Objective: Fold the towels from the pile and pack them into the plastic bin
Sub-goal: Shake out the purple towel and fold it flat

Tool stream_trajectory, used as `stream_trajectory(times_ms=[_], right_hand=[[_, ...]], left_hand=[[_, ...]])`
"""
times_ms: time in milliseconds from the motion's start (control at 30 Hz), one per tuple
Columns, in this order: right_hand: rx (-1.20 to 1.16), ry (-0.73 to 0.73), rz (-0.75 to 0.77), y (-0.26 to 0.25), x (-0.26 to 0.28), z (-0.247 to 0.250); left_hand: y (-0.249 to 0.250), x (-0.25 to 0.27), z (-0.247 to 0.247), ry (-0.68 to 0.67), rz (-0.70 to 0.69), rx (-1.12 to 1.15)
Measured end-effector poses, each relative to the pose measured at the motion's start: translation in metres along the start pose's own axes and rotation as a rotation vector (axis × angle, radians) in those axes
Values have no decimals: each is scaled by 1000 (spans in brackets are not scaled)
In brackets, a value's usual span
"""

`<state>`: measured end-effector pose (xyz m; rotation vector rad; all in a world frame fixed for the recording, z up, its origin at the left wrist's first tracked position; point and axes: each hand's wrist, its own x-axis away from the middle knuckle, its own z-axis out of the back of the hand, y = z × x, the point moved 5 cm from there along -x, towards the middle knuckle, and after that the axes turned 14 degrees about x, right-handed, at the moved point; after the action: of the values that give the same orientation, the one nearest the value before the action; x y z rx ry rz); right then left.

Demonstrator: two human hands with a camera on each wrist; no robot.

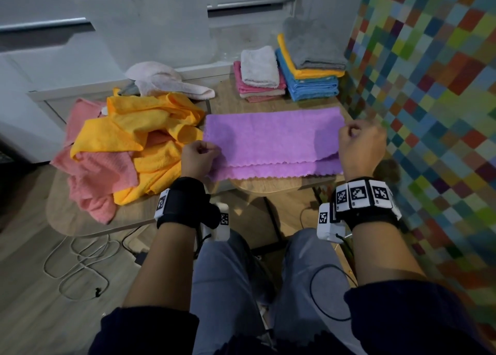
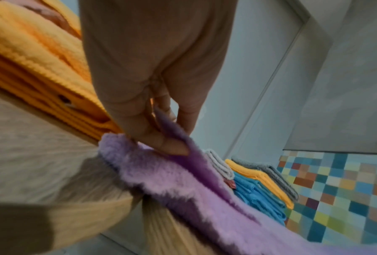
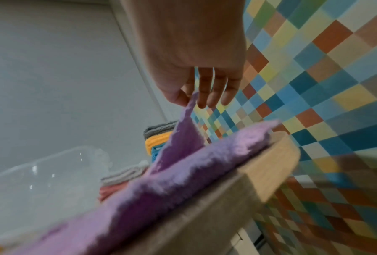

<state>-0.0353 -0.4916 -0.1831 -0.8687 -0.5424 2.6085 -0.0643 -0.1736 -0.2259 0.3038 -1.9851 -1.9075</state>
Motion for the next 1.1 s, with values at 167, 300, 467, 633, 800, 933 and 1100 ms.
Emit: stream_trajectory(times_ms=[167, 300, 467, 633, 800, 933, 1100], right_hand=[[-350, -96, -318, 16, -9, 6], [-241, -288, -411, 38, 5, -5], [-68, -427, -406, 50, 21, -20], [18, -529, -428, 54, 18, -27], [-52, -685, -414, 60, 19, -37], [59, -704, -388, 62, 12, -33], [13, -721, -427, 60, 8, -34]], left_hand=[[15, 0, 10, 8, -36, 137], [4, 9, 15, 4, 45, 54], [-5, 23, 8, 20, 62, -70], [-1, 13, 11, 30, 32, -529], [-7, 16, 0, -25, 150, -550], [-6, 20, 1, -21, 168, -514], [8, 27, -7, -45, 87, -614]])
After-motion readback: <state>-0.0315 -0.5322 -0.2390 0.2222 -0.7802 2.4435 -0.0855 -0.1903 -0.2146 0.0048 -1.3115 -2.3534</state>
